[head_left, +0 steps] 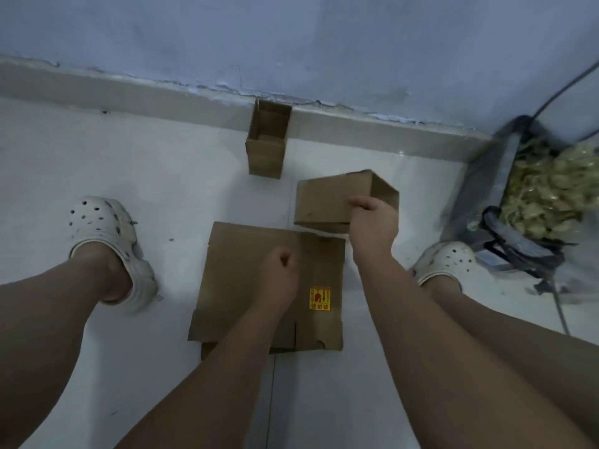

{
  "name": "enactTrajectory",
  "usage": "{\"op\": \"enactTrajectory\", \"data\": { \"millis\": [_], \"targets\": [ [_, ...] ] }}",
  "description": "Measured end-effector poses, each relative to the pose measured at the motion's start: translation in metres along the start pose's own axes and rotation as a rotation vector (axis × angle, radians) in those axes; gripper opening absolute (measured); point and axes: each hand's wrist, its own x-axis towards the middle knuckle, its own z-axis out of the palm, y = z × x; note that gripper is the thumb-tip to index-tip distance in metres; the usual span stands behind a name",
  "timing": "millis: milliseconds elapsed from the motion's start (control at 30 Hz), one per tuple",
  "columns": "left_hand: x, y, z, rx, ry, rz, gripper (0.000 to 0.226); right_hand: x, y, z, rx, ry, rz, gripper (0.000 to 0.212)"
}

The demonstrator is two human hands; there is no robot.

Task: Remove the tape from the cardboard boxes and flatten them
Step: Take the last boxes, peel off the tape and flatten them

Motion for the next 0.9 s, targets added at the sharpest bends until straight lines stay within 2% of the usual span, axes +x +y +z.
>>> {"op": "enactTrajectory", "data": {
  "millis": [33, 100, 167, 267, 367, 467, 600, 733, 767, 833, 900],
  "targets": [
    [-0.004, 0.007, -0.006, -0.114, 0.069, -0.012, 0.021, -0.008, 0.001, -0.009, 0.116, 0.019, 0.039, 0.032],
    [-0.009, 0.017, -0.022, -0.326, 0.153, -0.051, 0.037, -0.024, 0.002, -0.028, 0.275, 0.028, 0.075, 0.033],
    [-0.013, 0.021, -0.044, -0.452, 0.145, -0.114, 0.058, -0.040, -0.002, -0.047, 0.391, 0.017, 0.077, 0.036],
    [-0.025, 0.023, -0.075, -0.605, 0.027, -0.157, 0.074, -0.054, -0.014, -0.073, 0.513, -0.098, 0.082, 0.037],
    [-0.040, 0.031, -0.099, -0.731, -0.195, -0.031, 0.075, -0.062, -0.026, -0.092, 0.554, -0.300, 0.173, 0.031],
    [-0.053, 0.040, -0.116, -0.563, -0.262, -0.013, 0.076, -0.076, -0.024, -0.098, 0.471, -0.387, 0.334, 0.022],
    [-0.068, 0.040, -0.123, -0.294, -0.263, -0.057, 0.082, -0.100, -0.006, -0.095, 0.199, -0.322, 0.324, 0.022],
    [-0.075, 0.033, -0.116, -0.218, -0.183, -0.066, 0.052, -0.107, 0.009, -0.091, -0.066, -0.381, 0.334, 0.073],
    [-0.079, 0.033, -0.112, -0.199, -0.168, -0.040, 0.047, -0.106, 0.012, -0.090, -0.170, -0.375, 0.272, 0.075],
    [-0.085, 0.030, -0.105, -0.183, -0.116, -0.001, 0.043, -0.105, 0.015, -0.089, -0.233, -0.327, 0.177, 0.063],
    [-0.086, 0.024, -0.098, -0.168, -0.051, 0.007, 0.044, -0.103, 0.020, -0.089, -0.099, -0.361, 0.179, 0.049]
  ]
}}
